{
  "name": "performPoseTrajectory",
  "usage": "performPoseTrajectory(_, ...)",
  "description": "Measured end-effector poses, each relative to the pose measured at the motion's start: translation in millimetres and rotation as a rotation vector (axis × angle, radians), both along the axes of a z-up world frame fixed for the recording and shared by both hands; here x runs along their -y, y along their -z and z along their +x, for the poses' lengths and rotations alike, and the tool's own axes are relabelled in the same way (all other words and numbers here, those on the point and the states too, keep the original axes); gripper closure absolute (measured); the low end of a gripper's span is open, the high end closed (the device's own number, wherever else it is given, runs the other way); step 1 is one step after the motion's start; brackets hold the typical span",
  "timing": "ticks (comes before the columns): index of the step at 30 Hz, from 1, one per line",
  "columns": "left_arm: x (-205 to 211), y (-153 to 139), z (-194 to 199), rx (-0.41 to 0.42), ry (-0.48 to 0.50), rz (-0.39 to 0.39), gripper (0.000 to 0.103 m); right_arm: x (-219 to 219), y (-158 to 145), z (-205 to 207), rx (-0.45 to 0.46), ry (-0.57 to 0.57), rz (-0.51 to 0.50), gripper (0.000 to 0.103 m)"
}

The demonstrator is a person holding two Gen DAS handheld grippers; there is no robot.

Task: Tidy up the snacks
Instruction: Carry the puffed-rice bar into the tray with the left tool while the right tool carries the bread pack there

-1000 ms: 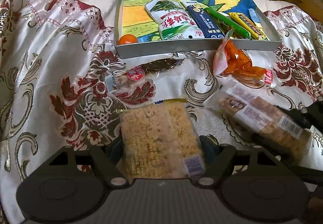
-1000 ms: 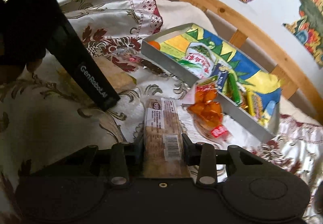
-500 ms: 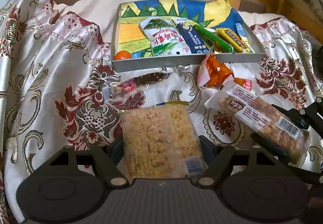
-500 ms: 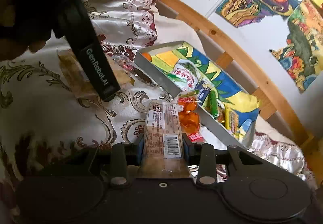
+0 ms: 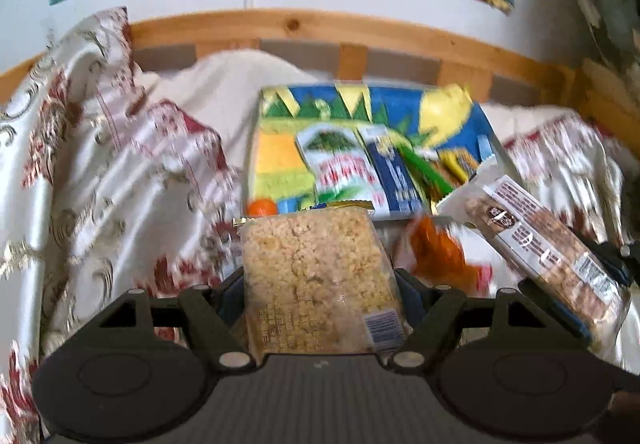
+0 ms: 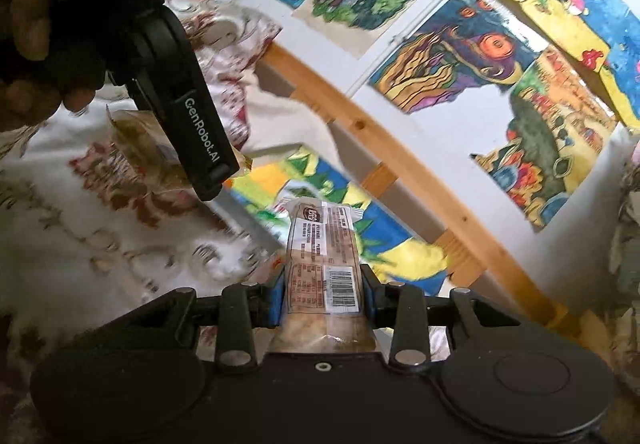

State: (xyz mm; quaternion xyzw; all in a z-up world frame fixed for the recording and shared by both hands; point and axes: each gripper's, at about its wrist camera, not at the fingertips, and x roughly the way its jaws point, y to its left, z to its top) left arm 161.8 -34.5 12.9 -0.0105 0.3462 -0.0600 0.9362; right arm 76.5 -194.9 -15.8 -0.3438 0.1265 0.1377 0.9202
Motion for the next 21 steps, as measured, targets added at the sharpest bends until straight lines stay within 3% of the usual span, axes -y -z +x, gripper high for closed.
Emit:
performPoseTrajectory(5, 8, -21, 36, 0.045, -0.031, -0.018, 0.024, 2, -13, 31, 0.035, 0.013, 0.024, 0.065)
performPoseTrajectory(11, 36, -35, 89, 0.12, 0.017, 0.025, 0.024, 12, -24, 79, 0.065, 0.035, -0.004, 0.065)
performPoseTrajectory(16, 59, -30, 130, 0.155, 0.043, 0.005, 0.024, 35, -36, 116, 0.072, 0.072, -0.034, 0.065)
performPoseTrajectory(21, 80, -13, 159, 0.164, 0.08, 0.028, 0.024, 64, -39, 160, 0.012, 0.16, 0.042, 0.065)
